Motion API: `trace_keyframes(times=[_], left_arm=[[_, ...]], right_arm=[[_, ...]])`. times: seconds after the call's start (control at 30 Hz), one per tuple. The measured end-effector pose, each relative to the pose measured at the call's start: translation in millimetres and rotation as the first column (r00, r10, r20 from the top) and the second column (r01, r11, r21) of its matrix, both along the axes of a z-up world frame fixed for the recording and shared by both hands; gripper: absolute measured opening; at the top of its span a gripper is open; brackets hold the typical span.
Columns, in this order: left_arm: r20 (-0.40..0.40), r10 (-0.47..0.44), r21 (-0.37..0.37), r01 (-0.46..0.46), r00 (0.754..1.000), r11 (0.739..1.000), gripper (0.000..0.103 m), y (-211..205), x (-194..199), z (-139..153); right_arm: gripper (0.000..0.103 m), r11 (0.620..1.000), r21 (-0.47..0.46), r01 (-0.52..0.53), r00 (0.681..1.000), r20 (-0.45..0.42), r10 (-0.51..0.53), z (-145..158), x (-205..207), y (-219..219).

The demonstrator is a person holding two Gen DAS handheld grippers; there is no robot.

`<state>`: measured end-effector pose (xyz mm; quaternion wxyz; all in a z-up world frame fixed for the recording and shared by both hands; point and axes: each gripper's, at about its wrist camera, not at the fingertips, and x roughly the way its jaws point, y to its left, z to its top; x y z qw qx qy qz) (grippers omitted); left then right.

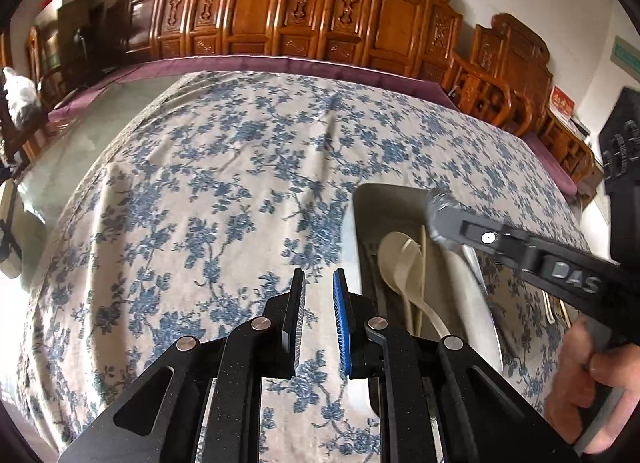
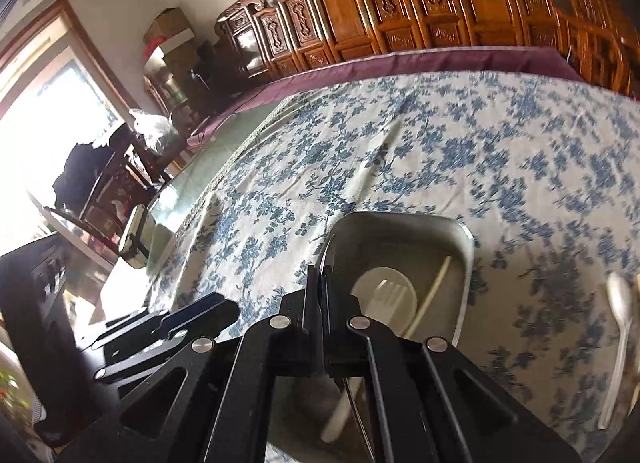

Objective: Organize utensils
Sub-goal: 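Open the left tool over the tray while the right releases the metal spoon there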

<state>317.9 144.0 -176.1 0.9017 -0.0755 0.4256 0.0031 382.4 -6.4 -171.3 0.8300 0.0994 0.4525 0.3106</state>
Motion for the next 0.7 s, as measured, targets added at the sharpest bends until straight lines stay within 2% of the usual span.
trace_keyframes(times=[0.33,0.4,0.57,0.7], left_arm=[[0.001,0.007,0.009,-0.007,1.000,1.000,0.013,3.0,0.3,-1.1],[0.001,0.003,0.009,-0.003,1.000,1.000,0.013,1.5,1.0,-1.4],[0.005,-0.007,0.009,0.007,1.000,1.000,0.013,-1.3,0.7,-0.4],[0.009,-0.024,0.012,0.024,1.000,1.000,0.013,-10.0,-0.9,1.2]], right_arm=[[0.003,0.996,-0.085,0.025,1.000,-0.006,-0.026,-35.4,10.1,6.5],[0.006,0.995,-0.097,0.035,0.999,0.001,-0.035,-37.0,11.6,3.6],[0.006,0.994,-0.102,0.041,0.999,0.017,-0.039,-33.7,14.5,-4.8],[0.006,0.993,-0.118,0.030,0.998,0.066,-0.022,-22.4,8.9,-13.9]])
